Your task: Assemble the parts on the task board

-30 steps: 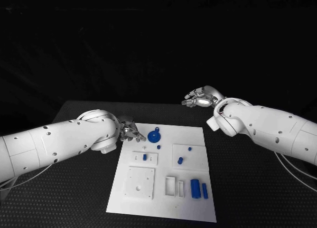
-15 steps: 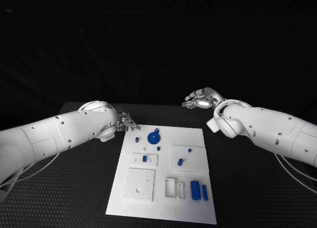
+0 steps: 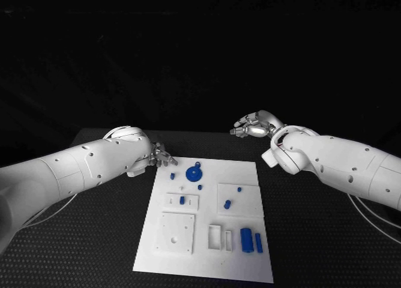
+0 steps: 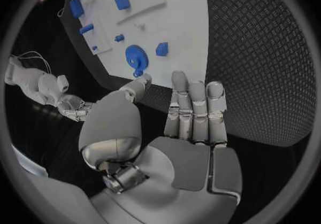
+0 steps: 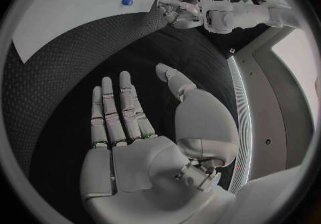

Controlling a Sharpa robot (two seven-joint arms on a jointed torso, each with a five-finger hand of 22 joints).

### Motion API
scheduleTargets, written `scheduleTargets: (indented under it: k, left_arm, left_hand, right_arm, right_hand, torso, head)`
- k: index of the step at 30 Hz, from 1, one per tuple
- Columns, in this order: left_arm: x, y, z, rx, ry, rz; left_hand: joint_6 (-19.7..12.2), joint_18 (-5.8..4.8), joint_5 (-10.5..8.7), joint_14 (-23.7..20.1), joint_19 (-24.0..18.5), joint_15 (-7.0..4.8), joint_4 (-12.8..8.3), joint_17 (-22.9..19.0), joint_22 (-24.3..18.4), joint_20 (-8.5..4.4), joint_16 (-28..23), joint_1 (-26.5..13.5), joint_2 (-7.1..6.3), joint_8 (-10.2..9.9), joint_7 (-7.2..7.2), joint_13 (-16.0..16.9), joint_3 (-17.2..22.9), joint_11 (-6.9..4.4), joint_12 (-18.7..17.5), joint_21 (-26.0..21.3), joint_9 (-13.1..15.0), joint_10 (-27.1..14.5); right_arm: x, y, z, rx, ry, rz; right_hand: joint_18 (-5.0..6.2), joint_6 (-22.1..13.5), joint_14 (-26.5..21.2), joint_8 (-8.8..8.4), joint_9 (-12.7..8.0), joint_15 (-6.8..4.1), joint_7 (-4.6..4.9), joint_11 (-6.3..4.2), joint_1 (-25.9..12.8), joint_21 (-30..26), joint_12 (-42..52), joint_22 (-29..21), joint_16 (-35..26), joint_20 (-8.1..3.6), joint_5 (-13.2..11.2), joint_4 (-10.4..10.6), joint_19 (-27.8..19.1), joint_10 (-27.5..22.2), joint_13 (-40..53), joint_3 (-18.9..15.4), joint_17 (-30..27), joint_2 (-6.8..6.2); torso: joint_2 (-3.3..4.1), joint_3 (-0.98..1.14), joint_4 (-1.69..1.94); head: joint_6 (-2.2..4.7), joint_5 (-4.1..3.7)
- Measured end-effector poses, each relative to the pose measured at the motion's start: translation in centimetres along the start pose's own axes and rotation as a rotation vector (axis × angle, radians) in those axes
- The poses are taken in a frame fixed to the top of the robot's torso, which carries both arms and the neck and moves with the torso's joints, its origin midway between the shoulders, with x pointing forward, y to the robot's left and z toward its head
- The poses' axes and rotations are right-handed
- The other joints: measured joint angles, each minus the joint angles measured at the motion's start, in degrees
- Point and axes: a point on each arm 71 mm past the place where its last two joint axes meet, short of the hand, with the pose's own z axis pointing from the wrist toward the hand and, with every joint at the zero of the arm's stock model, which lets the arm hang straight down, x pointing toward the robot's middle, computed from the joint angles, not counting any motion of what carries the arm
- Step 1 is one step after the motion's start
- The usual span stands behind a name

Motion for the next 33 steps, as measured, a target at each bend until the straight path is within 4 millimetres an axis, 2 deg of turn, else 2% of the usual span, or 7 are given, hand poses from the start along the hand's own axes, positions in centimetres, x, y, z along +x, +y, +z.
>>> scheduleTargets:
  k: [18, 22, 32, 33]
  left_arm:
    - [1.4, -0.4, 0.6, -0.006, 0.097, 0.056]
    - [1.7, -0.4, 0.6, -0.007, 0.118, 0.066]
    - [2.0, -0.5, 0.7, 0.002, 0.15, 0.072]
    - [2.1, -0.6, 0.7, 0.003, 0.153, 0.072]
  left_hand:
    - [-0.23, 0.01, 0.0, -0.59, -0.32, 0.21, 1.31, 0.16, 0.38, 0.09, 0.0, -0.73, 0.77, 0.0, 0.02, 0.45, -0.52, 0.0, 0.0, 0.0, 0.0, -0.41]
    - [-0.23, 0.01, 0.0, -0.95, -0.61, 0.13, 1.04, 0.26, 0.63, 0.2, 0.0, 0.39, 1.9, 0.0, 0.01, 0.67, -0.78, 0.0, 0.0, 0.0, -0.02, -0.41]
    - [-0.23, 0.02, 0.23, -1.11, -0.82, 0.13, -0.23, 0.38, 0.96, 0.41, 0.0, 1.24, 3.33, 0.25, -0.01, 0.88, -1.68, -0.01, 0.0, 0.0, -0.28, -0.41]
    - [-0.23, 0.01, 0.23, -1.11, -0.82, 0.13, -0.37, 0.38, 0.98, 0.41, 0.0, 1.29, 3.82, 0.25, -0.02, 0.94, -1.82, -0.01, 0.0, 0.0, -0.28, -0.41]
  right_arm:
    - [0.2, 0.2, 0.1, -0.003, 0.003, 0.001]
    - [0.2, 0.2, 0.1, -0.003, 0.004, 0.001]
    - [0.3, 0.2, 0.1, -0.004, 0.004, 0.002]
    - [0.3, 0.2, 0.1, -0.004, 0.005, 0.002]
  right_hand:
    - [0.0, -0.1, -0.15, 0.0, 0.01, 0.14, 0.1, 0.15, 0.0, 0.0, 0.0, 0.05, 0.0, 0.0, 0.0, 0.0, 0.0, -0.15, -0.05, 0.0, -0.05, 0.0]
    - [0.01, -0.11, -0.15, 0.0, 0.01, 0.15, 0.11, 0.15, 0.0, 0.0, 0.0, 0.11, 0.0, 0.0, 0.0, 0.0, 0.0, -0.15, -0.13, 0.0, -0.1, 0.0]
    - [0.01, -0.05, -0.15, 0.0, -0.04, 0.14, 0.05, 0.15, 0.0, 0.0, 0.0, 0.11, 0.0, 0.0, 0.0, 0.0, 0.0, -0.15, -0.18, 0.0, -0.09, 0.0]
    - [0.0, -0.04, -0.15, 0.0, -0.04, 0.14, 0.04, 0.15, 0.0, 0.0, 0.0, 0.13, 0.0, 0.0, 0.0, 0.0, 0.0, -0.15, -0.18, 0.0, -0.09, 0.0]
  torso:
    - [0.02, 0.03, -0.01]
    - [-0.01, 0.03, -0.01]
    - [-0.08, 0.04, 0.03]
    - [-0.08, 0.04, 0.03]
  head:
    - [-0.31, -0.07]
    - [-0.41, -0.08]
    - [-0.48, -0.14]
    - [-0.48, -0.14]
